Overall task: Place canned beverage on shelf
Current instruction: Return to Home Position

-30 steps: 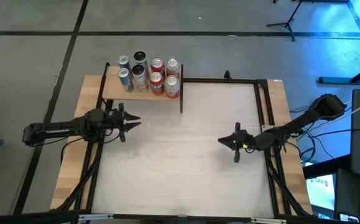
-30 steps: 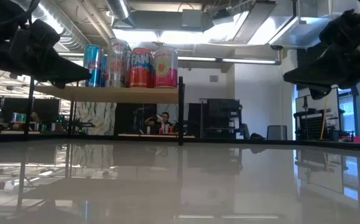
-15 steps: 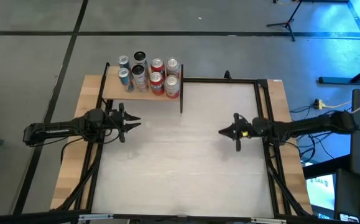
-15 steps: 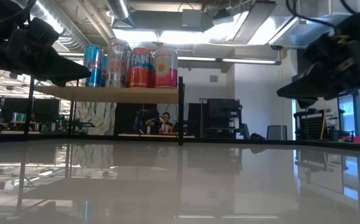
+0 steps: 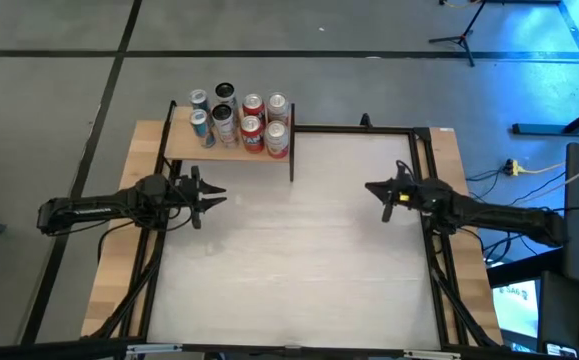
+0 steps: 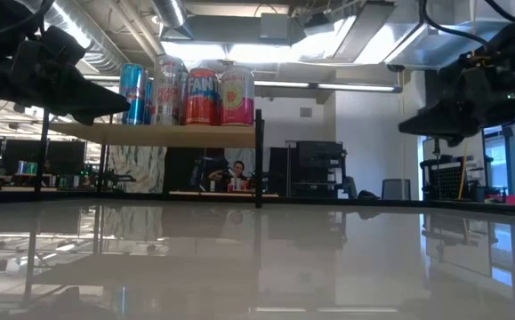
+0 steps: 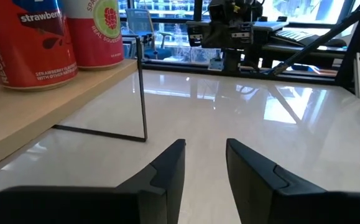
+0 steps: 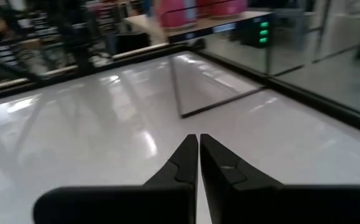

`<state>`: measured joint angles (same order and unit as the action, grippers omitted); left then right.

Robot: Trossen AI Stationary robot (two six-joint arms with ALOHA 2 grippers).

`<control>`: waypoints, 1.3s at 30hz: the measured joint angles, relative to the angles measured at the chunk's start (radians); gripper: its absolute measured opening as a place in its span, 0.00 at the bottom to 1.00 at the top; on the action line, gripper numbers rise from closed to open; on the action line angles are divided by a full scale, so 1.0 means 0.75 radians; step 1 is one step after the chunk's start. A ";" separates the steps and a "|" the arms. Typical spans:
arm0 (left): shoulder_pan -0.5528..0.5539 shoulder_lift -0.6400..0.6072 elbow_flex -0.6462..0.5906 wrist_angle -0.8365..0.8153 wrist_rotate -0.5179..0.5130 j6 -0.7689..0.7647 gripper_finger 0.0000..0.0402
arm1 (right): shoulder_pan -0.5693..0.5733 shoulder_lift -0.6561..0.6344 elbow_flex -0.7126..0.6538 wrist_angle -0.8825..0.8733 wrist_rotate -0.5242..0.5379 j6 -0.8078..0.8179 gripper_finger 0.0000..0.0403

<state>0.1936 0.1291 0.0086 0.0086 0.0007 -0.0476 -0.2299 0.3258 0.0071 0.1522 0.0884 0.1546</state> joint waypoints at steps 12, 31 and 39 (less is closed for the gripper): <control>0.000 0.001 0.000 0.000 0.006 -0.039 0.27 | 0.000 -0.290 0.001 -0.160 -0.021 -0.016 0.04; 0.001 0.002 0.000 0.005 0.022 -0.098 0.27 | 0.001 -0.385 0.002 -0.182 -0.110 -0.075 0.04; 0.001 0.002 0.000 0.005 0.022 -0.098 0.27 | 0.001 -0.385 0.002 -0.183 -0.110 -0.074 0.04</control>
